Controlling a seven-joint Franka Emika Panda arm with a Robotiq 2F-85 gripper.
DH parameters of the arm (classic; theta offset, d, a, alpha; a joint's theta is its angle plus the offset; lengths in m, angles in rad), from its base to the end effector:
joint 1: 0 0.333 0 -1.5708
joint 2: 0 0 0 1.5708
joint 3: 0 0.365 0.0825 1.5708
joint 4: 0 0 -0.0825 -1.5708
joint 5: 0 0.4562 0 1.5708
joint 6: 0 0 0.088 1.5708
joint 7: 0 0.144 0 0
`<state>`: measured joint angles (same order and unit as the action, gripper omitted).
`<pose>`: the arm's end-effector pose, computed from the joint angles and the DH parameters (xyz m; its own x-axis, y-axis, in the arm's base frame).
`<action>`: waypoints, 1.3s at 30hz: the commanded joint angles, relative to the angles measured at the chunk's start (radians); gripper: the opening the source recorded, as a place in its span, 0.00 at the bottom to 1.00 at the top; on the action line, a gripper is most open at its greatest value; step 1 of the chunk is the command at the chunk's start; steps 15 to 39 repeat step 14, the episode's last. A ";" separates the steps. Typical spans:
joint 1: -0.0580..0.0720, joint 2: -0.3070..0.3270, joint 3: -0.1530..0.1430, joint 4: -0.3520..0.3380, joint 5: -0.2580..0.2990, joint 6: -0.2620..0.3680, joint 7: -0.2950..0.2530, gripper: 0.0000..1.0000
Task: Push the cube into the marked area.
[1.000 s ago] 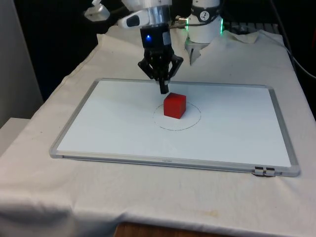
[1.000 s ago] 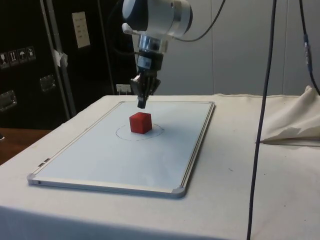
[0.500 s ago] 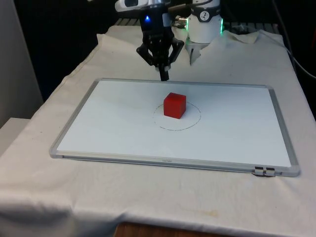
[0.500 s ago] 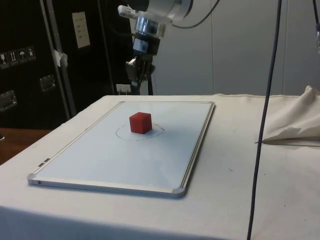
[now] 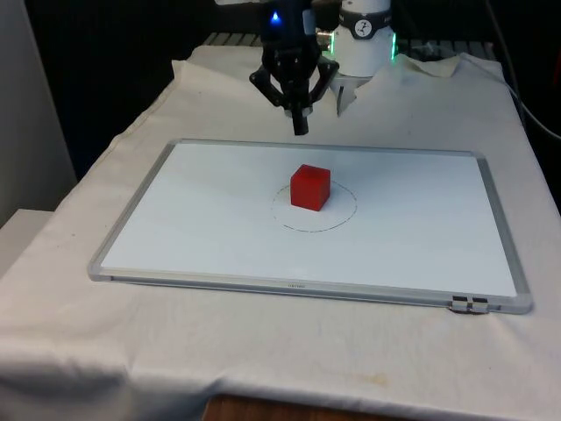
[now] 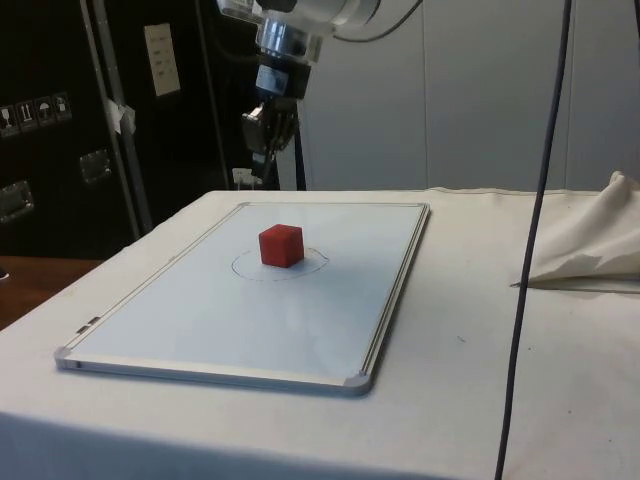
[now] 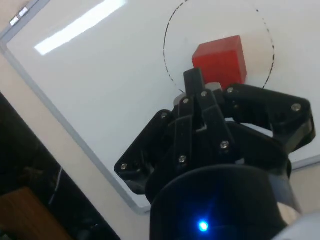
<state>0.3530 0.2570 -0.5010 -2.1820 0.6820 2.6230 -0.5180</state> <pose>0.6374 -0.0977 0.2645 0.9393 -0.1835 0.2898 -0.1255 -0.9701 -0.2076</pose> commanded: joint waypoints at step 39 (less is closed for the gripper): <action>0.018 0.004 0.023 -0.013 -0.127 0.075 0.103 0.00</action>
